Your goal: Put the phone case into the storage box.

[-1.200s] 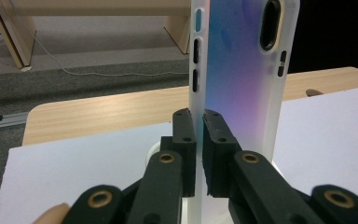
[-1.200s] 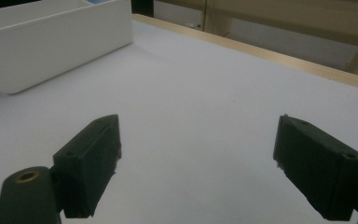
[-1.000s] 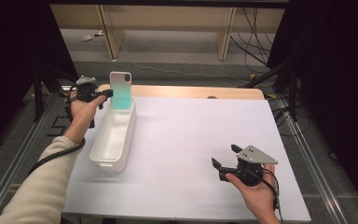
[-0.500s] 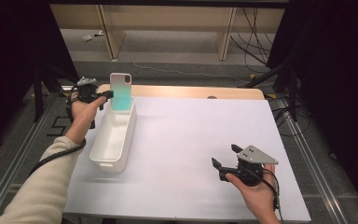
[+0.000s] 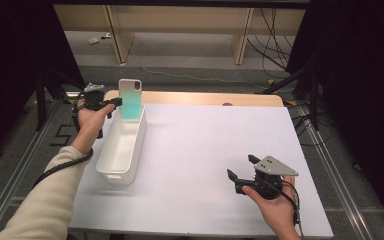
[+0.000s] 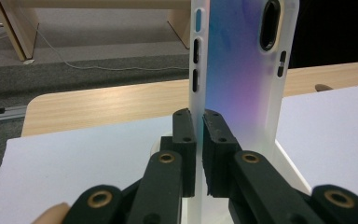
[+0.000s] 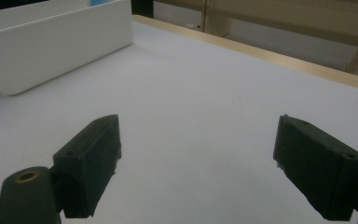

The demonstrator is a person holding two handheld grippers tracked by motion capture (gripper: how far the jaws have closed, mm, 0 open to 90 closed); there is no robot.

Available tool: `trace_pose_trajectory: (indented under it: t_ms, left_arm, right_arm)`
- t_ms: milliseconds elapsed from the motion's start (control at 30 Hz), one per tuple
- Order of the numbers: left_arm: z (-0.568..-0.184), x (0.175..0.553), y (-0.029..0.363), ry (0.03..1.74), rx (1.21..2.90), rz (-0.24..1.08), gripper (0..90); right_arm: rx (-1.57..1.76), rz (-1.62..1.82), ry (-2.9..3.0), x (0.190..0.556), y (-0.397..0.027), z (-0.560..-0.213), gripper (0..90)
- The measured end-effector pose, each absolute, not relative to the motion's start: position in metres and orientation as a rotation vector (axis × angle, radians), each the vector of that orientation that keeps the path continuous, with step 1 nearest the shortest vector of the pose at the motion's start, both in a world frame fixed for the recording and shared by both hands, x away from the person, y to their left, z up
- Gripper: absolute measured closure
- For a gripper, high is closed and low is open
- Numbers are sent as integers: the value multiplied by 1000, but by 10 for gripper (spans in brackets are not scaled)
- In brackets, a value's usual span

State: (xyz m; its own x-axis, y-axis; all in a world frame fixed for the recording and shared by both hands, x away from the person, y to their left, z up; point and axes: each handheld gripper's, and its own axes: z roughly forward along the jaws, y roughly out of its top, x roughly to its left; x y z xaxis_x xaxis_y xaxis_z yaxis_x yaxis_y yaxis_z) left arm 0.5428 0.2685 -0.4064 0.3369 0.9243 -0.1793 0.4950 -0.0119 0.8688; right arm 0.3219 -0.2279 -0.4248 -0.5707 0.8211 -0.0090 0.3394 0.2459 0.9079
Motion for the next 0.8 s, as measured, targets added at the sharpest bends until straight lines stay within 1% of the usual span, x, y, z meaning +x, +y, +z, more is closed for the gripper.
trace_pose_trajectory:
  t_ms: [800]
  left_arm:
    - [-412,545,267,1310,1663,563,846]
  right_arm:
    - [1066,1274,2054,321,-229,-424,161]
